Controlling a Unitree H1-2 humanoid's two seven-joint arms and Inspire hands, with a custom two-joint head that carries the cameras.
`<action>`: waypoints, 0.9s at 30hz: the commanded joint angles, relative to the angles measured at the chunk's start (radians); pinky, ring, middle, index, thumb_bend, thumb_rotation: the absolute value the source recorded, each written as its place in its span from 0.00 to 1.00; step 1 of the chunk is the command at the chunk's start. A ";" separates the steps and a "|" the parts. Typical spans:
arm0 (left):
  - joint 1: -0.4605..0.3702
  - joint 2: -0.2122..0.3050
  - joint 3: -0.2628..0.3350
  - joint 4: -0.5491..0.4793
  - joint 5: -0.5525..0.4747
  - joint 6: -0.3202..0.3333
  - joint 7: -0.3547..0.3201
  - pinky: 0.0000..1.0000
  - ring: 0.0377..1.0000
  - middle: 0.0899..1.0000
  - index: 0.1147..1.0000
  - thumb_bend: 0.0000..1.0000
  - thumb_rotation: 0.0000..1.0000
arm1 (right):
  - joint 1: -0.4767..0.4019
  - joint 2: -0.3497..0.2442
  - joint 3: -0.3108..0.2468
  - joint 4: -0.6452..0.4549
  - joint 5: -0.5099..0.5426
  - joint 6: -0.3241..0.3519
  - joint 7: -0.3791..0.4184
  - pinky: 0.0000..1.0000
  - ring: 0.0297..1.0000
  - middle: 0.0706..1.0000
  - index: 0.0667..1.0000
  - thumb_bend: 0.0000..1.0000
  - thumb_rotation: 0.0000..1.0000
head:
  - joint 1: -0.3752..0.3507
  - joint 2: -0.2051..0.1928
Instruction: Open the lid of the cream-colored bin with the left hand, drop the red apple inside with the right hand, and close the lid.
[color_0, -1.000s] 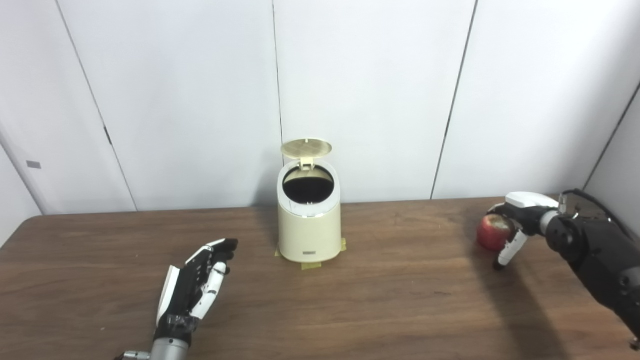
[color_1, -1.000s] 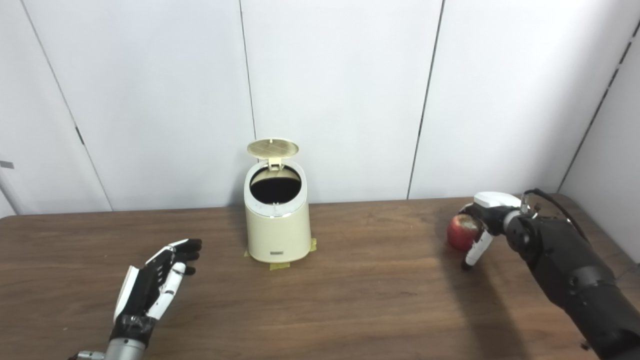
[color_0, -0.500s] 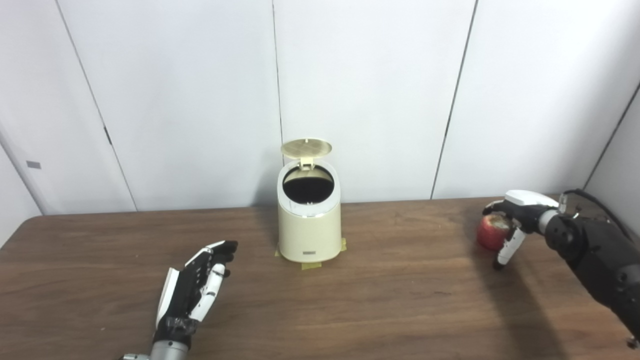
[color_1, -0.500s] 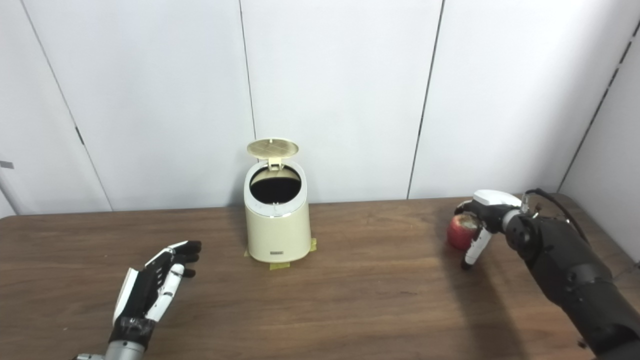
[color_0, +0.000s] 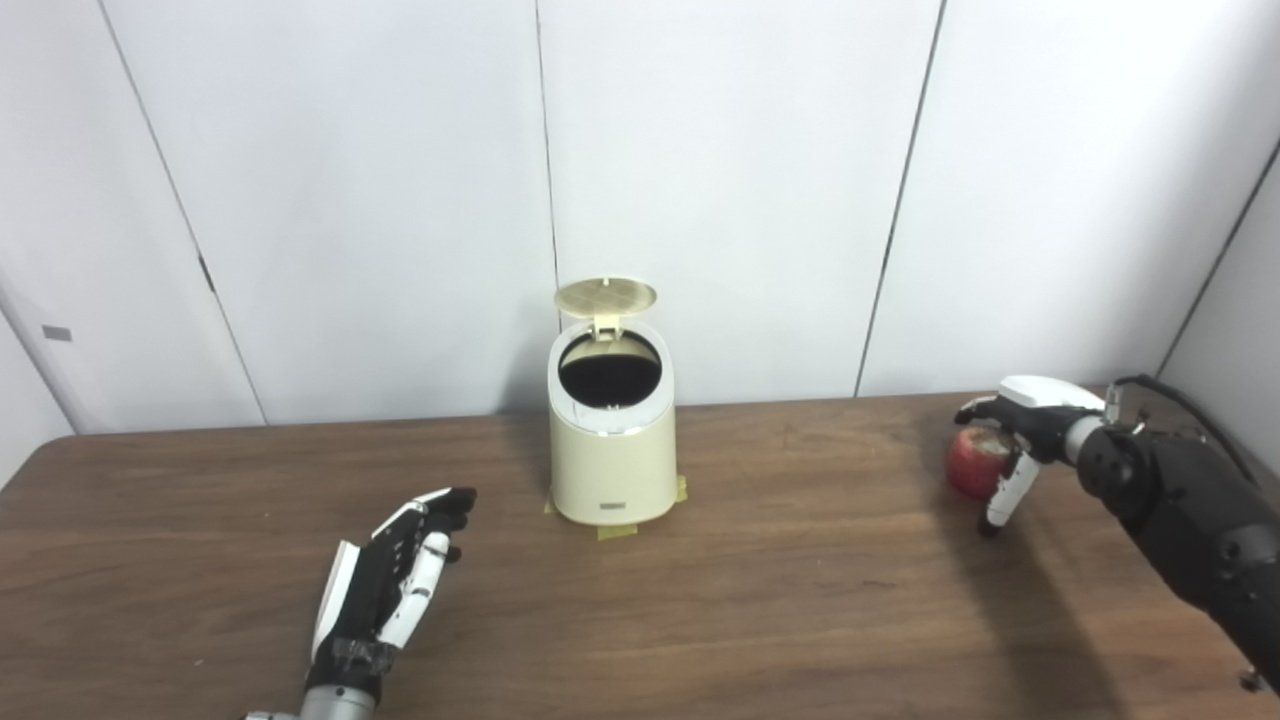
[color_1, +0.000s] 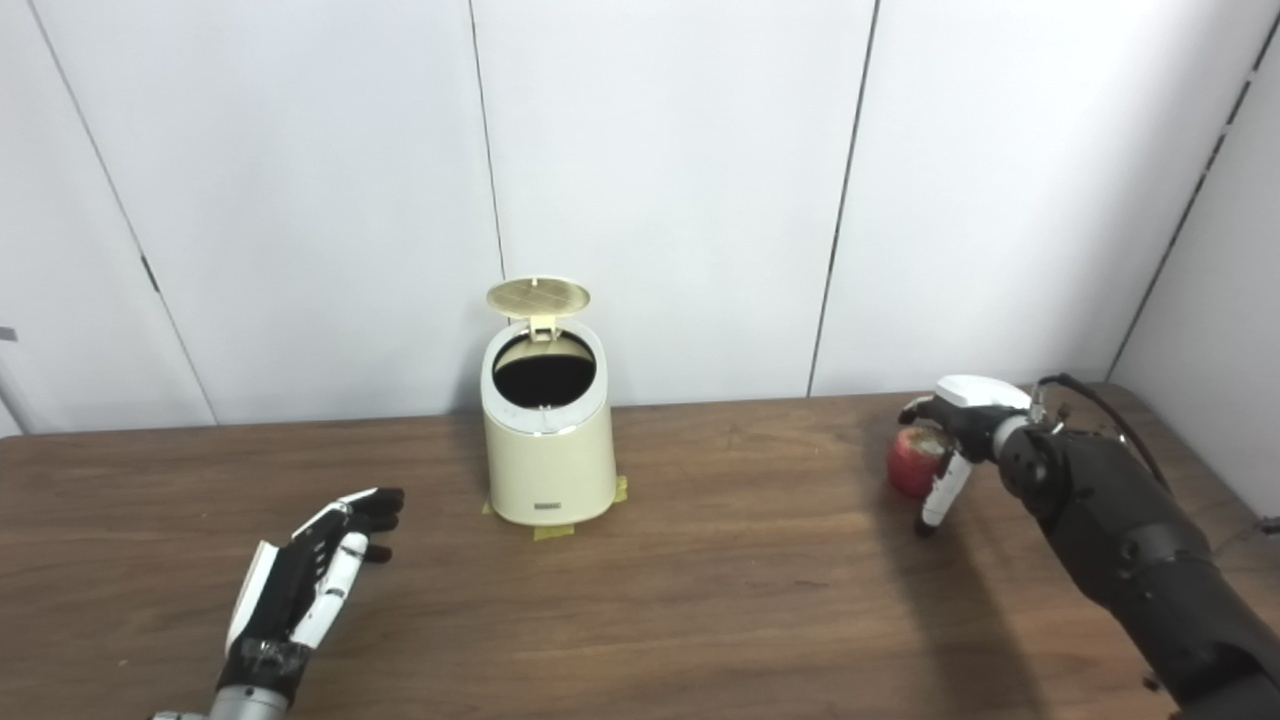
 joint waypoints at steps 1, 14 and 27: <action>-0.008 0.000 -0.003 -0.024 0.008 -0.014 0.005 0.66 0.77 0.77 0.72 0.21 0.78 | -0.040 0.007 0.008 -0.012 0.004 -0.006 0.003 0.66 0.81 0.89 0.84 0.91 0.25 | 0.000 0.000; -0.007 -0.002 -0.003 -0.023 0.007 -0.015 0.003 0.66 0.77 0.77 0.73 0.22 0.78 | -0.037 0.013 0.010 -0.027 0.013 0.003 0.016 0.64 0.79 0.87 0.83 0.90 0.22 | 0.001 0.000; -0.008 -0.002 -0.006 -0.024 0.004 -0.014 0.000 0.66 0.76 0.76 0.72 0.21 0.75 | -0.026 0.032 0.030 0.009 -0.062 -0.037 -0.227 0.49 0.57 0.62 0.54 0.65 0.09 | 0.002 0.001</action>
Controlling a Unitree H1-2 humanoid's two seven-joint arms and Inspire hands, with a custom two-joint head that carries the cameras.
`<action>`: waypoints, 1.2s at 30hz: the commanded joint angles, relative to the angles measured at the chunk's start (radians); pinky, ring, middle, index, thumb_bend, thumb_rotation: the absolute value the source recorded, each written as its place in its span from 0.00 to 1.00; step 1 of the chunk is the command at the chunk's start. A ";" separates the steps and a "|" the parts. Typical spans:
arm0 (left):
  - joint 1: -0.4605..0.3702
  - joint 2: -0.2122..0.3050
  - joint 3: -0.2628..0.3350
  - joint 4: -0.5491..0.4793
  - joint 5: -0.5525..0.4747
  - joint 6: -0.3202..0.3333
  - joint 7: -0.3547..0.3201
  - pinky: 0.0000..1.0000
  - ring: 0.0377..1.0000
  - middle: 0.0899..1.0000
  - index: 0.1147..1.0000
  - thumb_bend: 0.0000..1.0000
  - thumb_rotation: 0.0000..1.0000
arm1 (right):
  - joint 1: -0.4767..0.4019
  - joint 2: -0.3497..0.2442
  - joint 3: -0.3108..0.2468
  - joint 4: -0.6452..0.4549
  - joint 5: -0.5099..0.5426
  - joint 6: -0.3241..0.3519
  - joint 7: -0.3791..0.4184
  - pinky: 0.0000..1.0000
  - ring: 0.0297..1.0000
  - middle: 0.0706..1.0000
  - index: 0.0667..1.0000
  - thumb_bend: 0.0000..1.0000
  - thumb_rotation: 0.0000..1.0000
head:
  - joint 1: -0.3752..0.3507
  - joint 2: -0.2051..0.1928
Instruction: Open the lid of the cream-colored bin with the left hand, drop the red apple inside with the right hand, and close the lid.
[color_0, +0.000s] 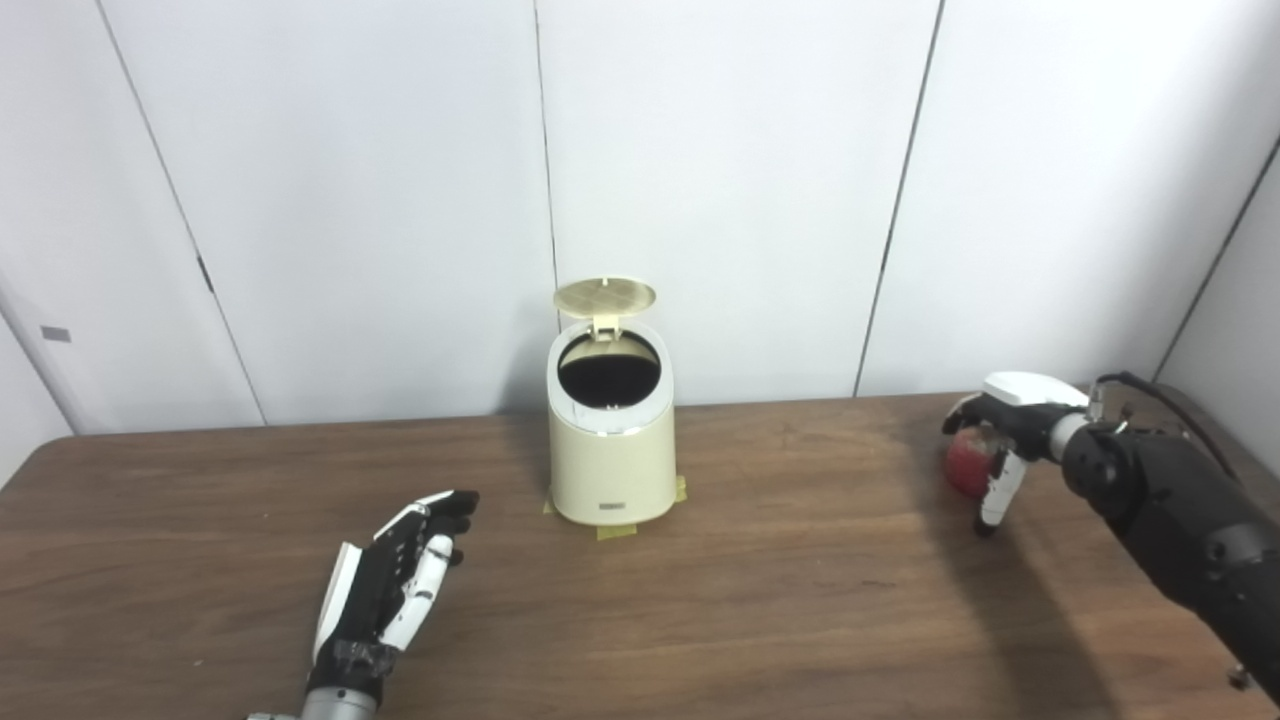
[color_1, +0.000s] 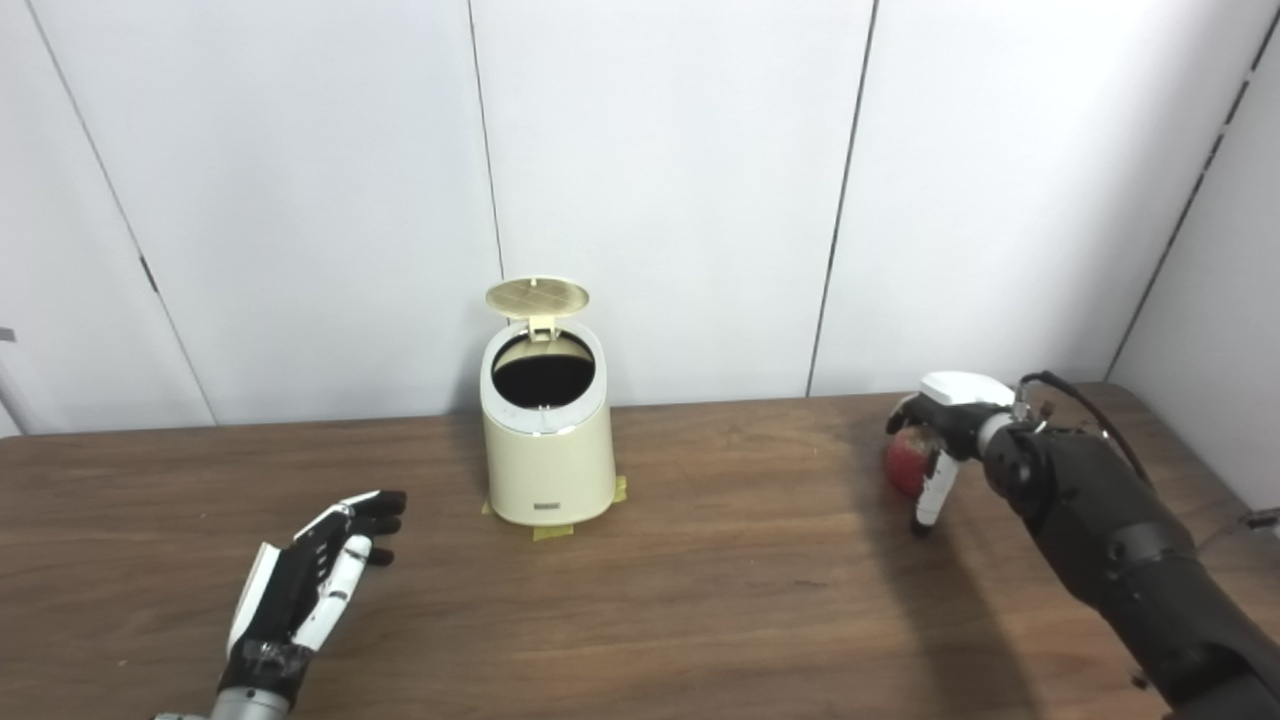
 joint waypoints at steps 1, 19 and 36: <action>-0.011 -0.001 -0.004 -0.019 0.005 -0.021 0.003 0.66 0.76 0.77 0.72 0.21 0.75 | -0.027 0.026 -0.011 0.040 -0.028 -0.004 -0.164 0.45 0.49 0.54 0.50 0.59 0.05 | -0.001 0.001; -0.012 0.000 -0.005 -0.014 -0.003 -0.020 0.000 0.67 0.77 0.77 0.72 0.22 0.74 | -0.035 0.053 -0.004 0.040 -0.056 0.068 -0.267 0.35 0.37 0.45 0.51 0.51 0.00 | -0.005 0.001; -0.022 -0.005 -0.008 -0.003 0.018 -0.014 0.011 0.67 0.77 0.76 0.72 0.21 0.75 | 0.040 0.057 -0.077 -0.757 -0.029 -0.026 0.011 0.48 0.45 0.50 0.42 0.52 0.00 | -0.003 -0.002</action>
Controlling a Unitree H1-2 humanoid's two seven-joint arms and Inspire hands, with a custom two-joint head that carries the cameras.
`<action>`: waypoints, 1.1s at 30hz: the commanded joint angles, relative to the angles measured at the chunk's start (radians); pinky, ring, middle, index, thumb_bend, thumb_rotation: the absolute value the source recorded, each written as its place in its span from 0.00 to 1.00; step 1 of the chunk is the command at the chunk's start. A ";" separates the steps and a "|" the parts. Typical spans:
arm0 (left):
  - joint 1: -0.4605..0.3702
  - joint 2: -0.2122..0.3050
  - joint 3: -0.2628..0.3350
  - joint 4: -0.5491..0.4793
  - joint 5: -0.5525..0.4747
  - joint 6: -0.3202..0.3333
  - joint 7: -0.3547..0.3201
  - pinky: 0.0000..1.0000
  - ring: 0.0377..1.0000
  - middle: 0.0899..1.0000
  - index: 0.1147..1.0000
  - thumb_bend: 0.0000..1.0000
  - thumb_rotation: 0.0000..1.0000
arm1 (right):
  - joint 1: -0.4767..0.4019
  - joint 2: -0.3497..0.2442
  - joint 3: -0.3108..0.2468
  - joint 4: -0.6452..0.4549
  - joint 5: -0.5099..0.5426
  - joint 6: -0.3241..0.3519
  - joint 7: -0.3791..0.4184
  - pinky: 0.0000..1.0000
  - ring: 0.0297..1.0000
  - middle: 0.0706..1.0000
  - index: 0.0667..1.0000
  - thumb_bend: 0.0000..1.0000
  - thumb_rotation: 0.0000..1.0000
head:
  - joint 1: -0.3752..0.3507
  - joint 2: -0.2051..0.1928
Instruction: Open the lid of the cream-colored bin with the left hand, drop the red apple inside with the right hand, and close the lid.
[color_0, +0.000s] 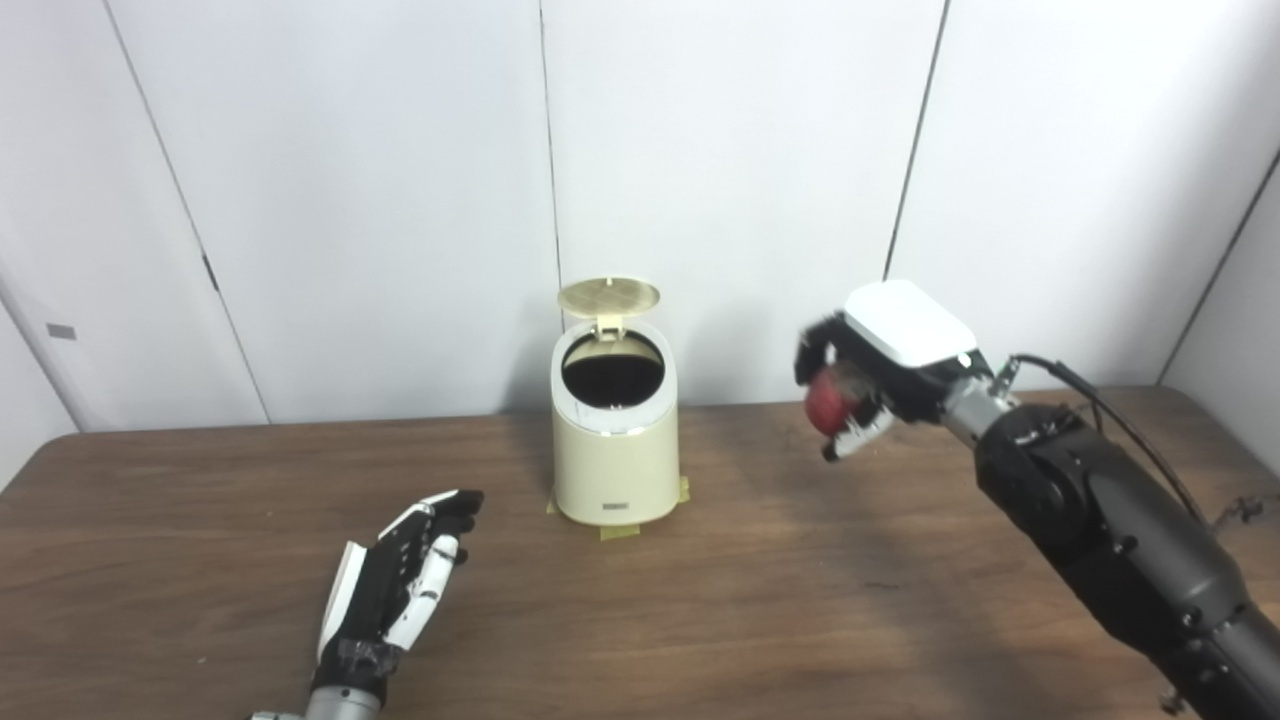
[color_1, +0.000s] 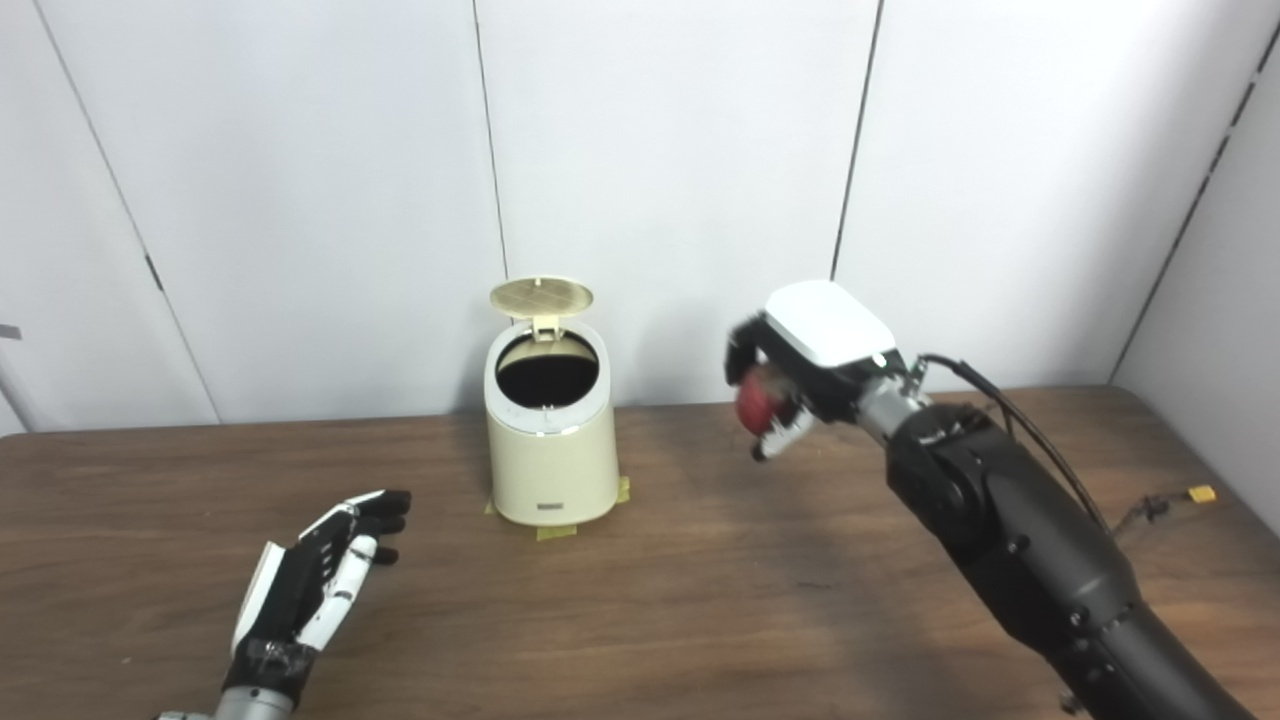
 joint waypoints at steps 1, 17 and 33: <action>-0.020 -0.003 -0.002 0.000 0.013 -0.020 0.012 0.68 0.77 0.76 0.72 0.20 0.74 | -0.055 0.008 -0.018 -0.060 -0.015 -0.011 0.020 0.49 0.45 0.49 0.42 0.52 0.00 | -0.001 0.000; -0.021 -0.005 -0.005 0.017 0.018 -0.050 0.022 0.67 0.76 0.76 0.72 0.22 0.70 | -0.123 0.230 -0.014 -0.029 -0.065 -0.125 -0.036 0.38 0.42 0.52 0.42 0.51 0.00 | 0.005 0.002; -0.017 -0.019 -0.014 0.003 0.014 -0.047 0.025 0.68 0.77 0.76 0.72 0.21 0.64 | -0.259 0.316 0.063 0.395 -0.173 -0.341 -0.365 0.33 0.42 0.54 0.41 0.51 0.00 | 0.017 0.005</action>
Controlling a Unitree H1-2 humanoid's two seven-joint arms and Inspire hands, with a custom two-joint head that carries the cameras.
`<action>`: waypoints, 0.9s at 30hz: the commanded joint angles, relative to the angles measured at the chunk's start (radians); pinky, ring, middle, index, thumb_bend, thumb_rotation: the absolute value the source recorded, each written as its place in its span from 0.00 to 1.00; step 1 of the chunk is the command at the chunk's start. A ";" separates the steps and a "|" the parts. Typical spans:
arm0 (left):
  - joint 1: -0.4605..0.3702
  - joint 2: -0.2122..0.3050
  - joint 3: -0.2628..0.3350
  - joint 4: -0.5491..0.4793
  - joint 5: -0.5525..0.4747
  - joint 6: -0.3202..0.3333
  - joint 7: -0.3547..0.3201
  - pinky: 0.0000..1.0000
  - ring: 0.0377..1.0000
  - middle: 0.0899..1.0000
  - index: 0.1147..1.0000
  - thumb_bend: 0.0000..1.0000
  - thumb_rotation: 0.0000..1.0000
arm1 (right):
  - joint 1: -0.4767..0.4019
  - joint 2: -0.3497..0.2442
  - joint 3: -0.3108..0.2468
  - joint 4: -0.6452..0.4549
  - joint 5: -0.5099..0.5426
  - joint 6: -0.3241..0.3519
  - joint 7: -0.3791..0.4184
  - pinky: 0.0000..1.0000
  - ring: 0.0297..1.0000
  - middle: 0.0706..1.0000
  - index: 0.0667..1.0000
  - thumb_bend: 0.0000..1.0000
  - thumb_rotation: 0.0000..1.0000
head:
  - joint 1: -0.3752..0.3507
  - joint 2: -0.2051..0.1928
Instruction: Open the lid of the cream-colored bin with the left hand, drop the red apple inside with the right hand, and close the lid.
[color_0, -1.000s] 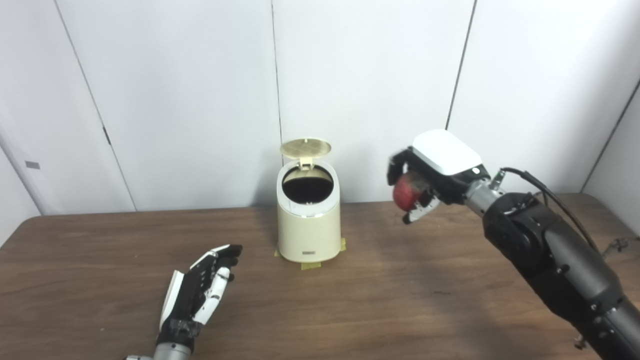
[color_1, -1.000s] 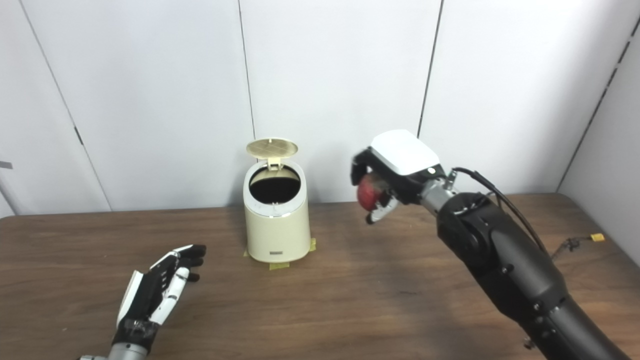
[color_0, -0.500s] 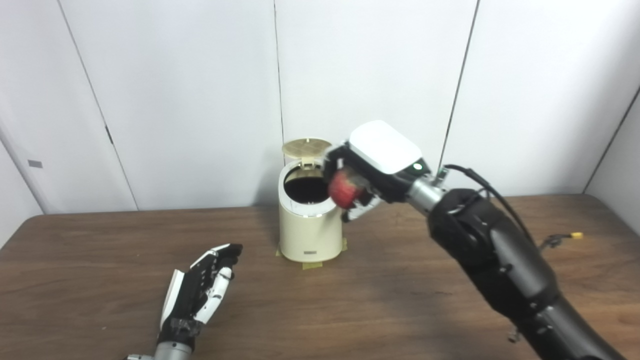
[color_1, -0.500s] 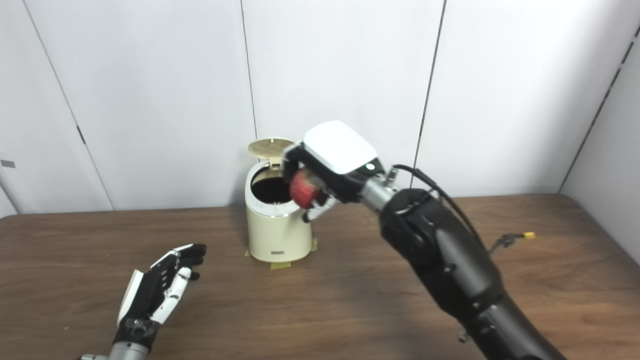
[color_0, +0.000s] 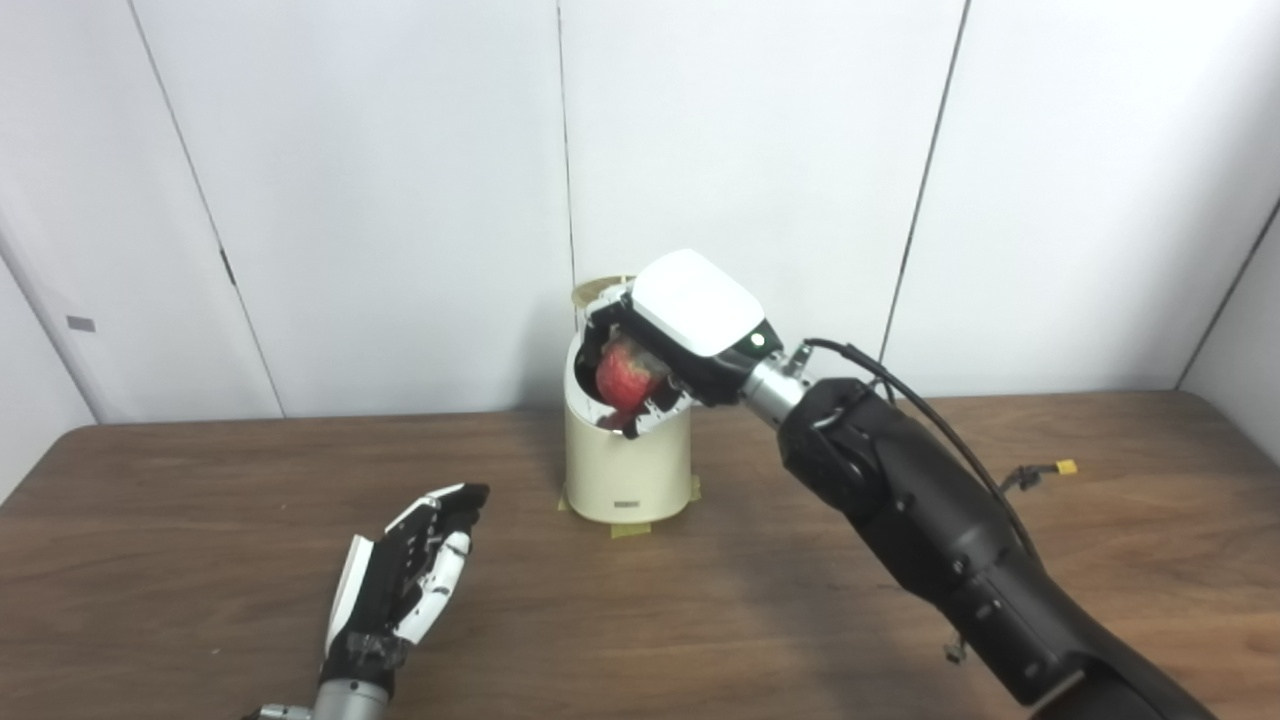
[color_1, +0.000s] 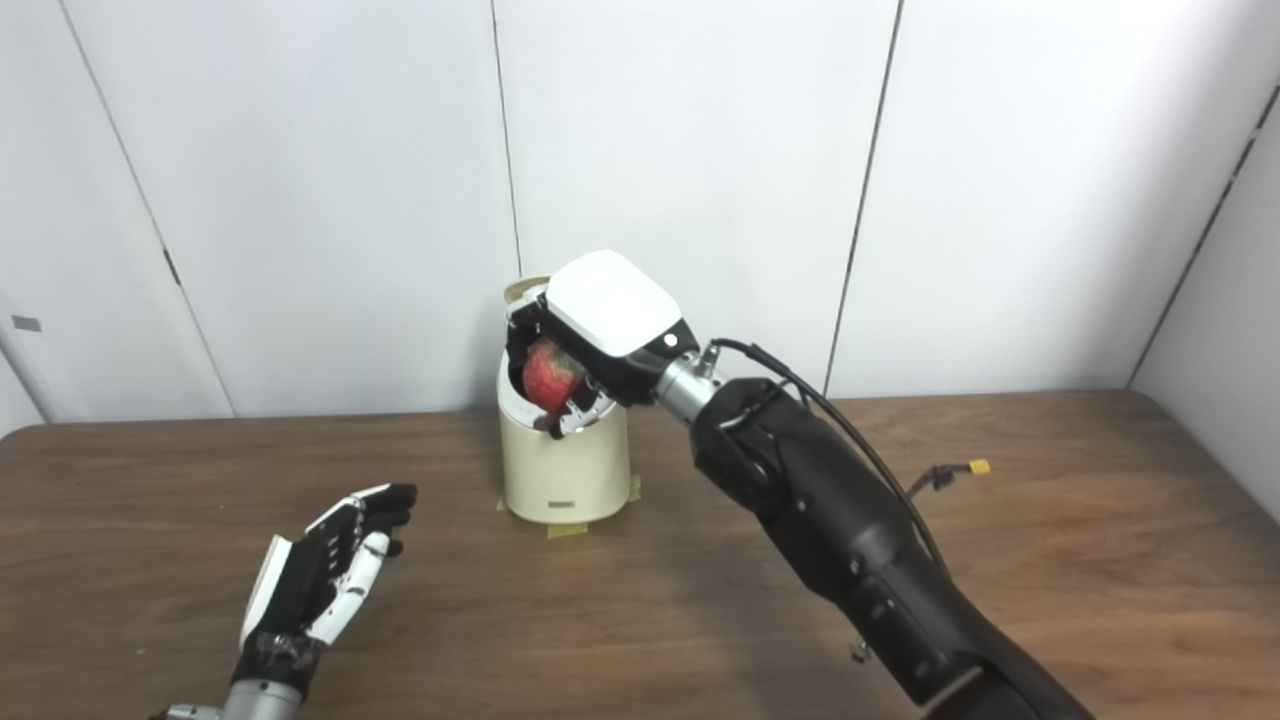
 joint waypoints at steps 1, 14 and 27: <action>-0.008 -0.013 -0.006 -0.006 -0.002 -0.039 0.007 0.68 0.77 0.76 0.72 0.21 0.63 | -0.076 0.002 -0.004 0.017 -0.004 -0.025 -0.064 0.34 0.42 0.54 0.41 0.51 0.00 | -0.002 0.001; -0.009 -0.015 -0.012 -0.006 0.007 -0.046 0.014 0.64 0.74 0.74 0.70 0.18 0.63 | -0.128 0.011 0.038 0.211 -0.045 -0.055 -0.261 0.37 0.45 0.52 0.39 0.50 0.00 | 0.000 0.001; -0.009 -0.012 -0.014 -0.001 0.002 -0.050 0.010 0.64 0.74 0.74 0.70 0.18 0.64 | -0.107 0.003 0.037 0.177 -0.053 -0.021 -0.266 0.42 0.51 0.57 0.48 0.73 0.13 | -0.003 0.003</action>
